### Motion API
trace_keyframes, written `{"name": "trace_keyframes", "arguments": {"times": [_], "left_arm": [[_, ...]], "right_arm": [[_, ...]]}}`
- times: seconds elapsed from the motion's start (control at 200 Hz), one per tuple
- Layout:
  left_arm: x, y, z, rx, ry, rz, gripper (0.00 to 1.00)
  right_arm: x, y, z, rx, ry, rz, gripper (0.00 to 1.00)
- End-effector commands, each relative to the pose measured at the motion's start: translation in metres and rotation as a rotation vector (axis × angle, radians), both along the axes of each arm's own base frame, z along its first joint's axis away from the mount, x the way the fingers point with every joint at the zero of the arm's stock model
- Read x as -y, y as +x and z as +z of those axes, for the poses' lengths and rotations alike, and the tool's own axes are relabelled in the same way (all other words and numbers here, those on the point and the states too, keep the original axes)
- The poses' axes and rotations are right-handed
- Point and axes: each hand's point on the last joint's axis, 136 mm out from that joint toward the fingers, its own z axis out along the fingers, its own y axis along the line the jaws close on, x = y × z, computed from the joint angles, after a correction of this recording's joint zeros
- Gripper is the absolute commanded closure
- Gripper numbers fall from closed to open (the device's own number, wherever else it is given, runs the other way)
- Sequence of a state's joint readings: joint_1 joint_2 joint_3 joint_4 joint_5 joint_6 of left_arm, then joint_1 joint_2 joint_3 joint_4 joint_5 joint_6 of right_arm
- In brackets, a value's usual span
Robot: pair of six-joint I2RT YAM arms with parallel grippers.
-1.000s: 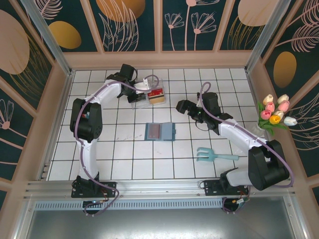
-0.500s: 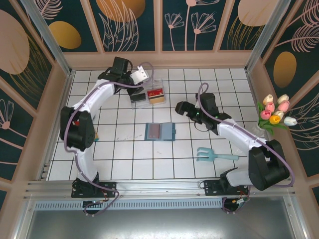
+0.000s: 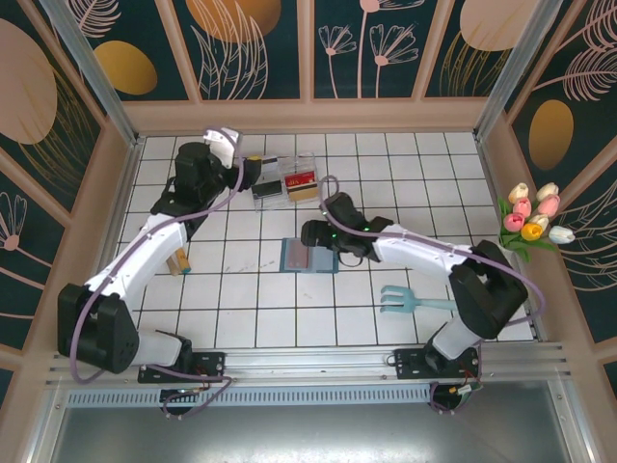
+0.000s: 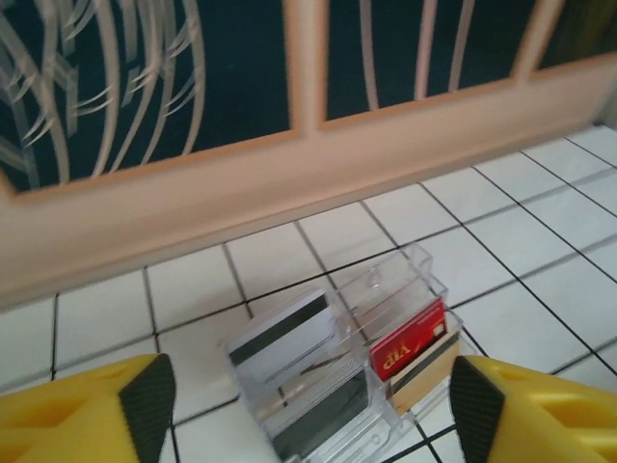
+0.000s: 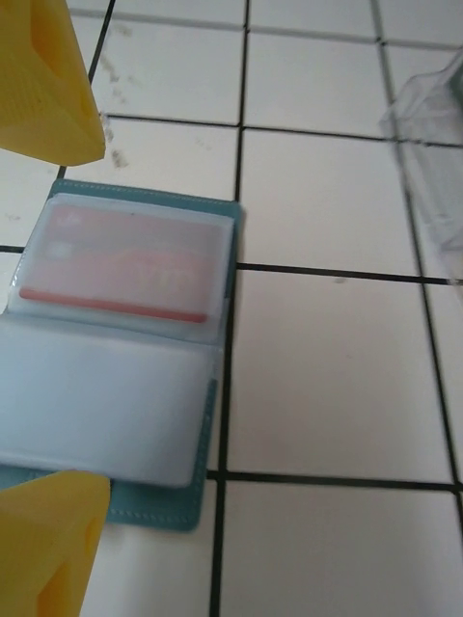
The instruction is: Take the credit cards out of the card holder
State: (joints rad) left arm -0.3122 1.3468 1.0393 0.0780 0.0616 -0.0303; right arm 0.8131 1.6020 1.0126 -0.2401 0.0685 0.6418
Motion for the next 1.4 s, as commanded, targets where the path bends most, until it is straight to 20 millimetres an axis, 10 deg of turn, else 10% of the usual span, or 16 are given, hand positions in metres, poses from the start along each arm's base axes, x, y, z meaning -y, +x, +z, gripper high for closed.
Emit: {"name": "trace_keyframes", "arguments": {"times": [0.0,0.075,0.35,0.781,1.396], "left_arm": [[-0.035,-0.006,0.013,0.013,-0.169,0.223,0.17],[-0.042,-0.017,-0.001,-0.013,-0.206,0.261,0.02],[-0.067,-0.036,-0.020,-0.096,-0.313,0.420,0.01],[-0.044,-0.040,-0.066,-0.247,-0.379,0.342,0.01],[0.009,-0.062,-0.137,-0.550,-0.517,0.134,0.14]], "right_arm": [[-0.001,-0.006,-0.014,0.014,-0.164,-0.030,0.17],[-0.013,-0.011,-0.023,0.003,-0.197,-0.005,0.16],[-0.022,-0.009,-0.051,-0.044,-0.274,-0.041,0.16],[-0.014,-0.014,-0.090,-0.140,-0.339,-0.040,0.26],[0.001,-0.013,-0.080,-0.137,-0.171,-0.024,0.47]]}}
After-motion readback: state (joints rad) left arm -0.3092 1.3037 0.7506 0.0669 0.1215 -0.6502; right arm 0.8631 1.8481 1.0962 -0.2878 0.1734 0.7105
